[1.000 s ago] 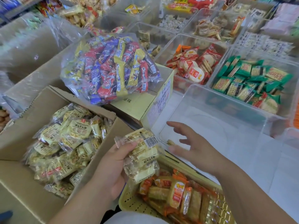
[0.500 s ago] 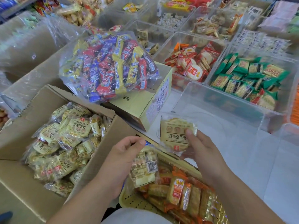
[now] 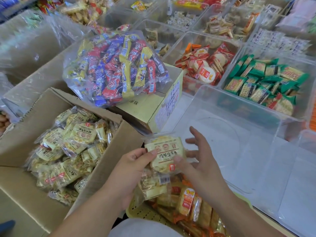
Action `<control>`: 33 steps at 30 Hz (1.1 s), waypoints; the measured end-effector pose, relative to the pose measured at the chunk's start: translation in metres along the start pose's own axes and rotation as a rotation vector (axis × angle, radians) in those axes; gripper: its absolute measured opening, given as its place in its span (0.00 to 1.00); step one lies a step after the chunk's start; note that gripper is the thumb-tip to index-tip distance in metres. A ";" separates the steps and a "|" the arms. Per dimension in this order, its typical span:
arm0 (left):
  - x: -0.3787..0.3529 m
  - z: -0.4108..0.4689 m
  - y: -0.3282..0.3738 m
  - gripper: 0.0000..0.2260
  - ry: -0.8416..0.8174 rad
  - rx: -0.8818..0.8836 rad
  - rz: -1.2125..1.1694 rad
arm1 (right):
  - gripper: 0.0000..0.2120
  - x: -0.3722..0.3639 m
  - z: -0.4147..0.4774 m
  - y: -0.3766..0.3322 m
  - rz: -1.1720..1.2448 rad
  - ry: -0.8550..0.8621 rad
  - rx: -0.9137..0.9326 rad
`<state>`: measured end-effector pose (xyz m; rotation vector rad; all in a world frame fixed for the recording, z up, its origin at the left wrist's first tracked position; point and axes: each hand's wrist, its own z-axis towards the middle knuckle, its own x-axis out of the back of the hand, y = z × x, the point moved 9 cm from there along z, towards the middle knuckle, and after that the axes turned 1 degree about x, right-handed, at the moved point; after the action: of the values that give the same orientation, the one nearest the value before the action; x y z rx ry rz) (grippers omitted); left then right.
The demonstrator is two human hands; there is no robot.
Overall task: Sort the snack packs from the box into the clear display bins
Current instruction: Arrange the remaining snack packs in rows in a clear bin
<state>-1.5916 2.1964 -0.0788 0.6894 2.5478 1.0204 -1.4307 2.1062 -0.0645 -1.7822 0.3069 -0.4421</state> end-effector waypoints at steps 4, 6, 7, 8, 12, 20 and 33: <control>0.006 0.000 -0.002 0.17 0.052 0.036 -0.085 | 0.34 -0.018 -0.011 -0.021 -0.487 -0.174 0.455; 0.003 -0.001 -0.004 0.18 0.025 0.054 -0.078 | 0.28 -0.023 -0.010 -0.022 -0.605 -0.196 0.533; 0.002 -0.001 -0.005 0.20 0.019 0.056 -0.082 | 0.27 -0.024 -0.010 -0.024 -0.634 -0.192 0.564; 0.000 -0.001 -0.005 0.21 0.016 0.055 -0.085 | 0.26 -0.022 -0.010 -0.027 -0.650 -0.178 0.603; -0.003 -0.001 -0.003 0.20 0.012 0.059 -0.096 | 0.20 0.000 0.002 -0.022 -0.548 -0.065 0.540; 0.019 -0.001 -0.002 0.19 0.140 0.012 -0.182 | 0.17 0.091 0.083 0.084 -0.770 0.123 -0.140; 0.030 -0.003 0.001 0.13 0.185 -0.049 -0.258 | 0.26 0.021 0.100 0.159 -0.710 -0.469 -0.405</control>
<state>-1.6178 2.2117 -0.0796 0.2525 2.6680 1.0951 -1.3625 2.1438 -0.2365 -2.3056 -0.6290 -0.4526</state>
